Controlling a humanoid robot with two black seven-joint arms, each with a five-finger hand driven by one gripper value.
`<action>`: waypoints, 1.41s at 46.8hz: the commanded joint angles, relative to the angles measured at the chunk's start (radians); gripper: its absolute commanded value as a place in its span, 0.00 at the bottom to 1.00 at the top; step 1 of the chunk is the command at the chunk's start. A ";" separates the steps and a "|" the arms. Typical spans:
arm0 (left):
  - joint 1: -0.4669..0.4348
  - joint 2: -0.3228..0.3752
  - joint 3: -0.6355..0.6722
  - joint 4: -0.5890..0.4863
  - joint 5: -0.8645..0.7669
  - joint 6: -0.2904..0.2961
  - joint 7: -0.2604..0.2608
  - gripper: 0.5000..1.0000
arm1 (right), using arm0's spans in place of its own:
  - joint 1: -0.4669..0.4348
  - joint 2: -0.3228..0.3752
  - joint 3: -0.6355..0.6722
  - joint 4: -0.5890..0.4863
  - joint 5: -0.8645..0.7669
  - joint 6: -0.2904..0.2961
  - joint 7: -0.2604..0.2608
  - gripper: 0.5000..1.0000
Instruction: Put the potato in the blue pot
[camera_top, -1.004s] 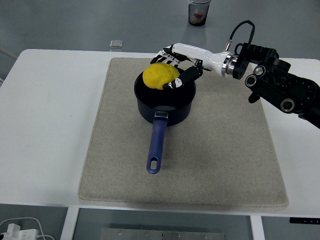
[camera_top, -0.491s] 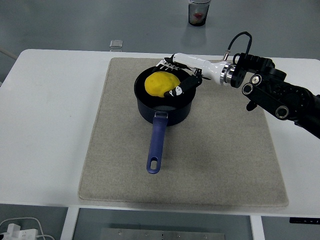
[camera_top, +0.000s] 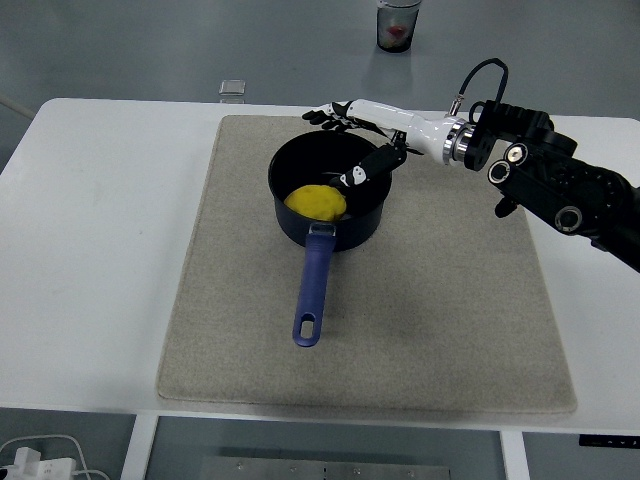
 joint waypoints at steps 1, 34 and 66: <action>0.000 0.000 0.000 0.000 0.000 0.000 0.000 0.99 | 0.003 -0.010 0.001 0.000 0.075 0.018 0.000 0.81; 0.000 0.000 0.000 0.000 0.000 0.000 0.000 0.99 | -0.045 -0.054 0.003 -0.155 0.828 0.044 -0.167 0.81; 0.000 0.000 0.000 0.000 0.000 0.000 0.000 0.99 | -0.131 -0.079 0.131 -0.185 1.128 0.035 -0.189 0.81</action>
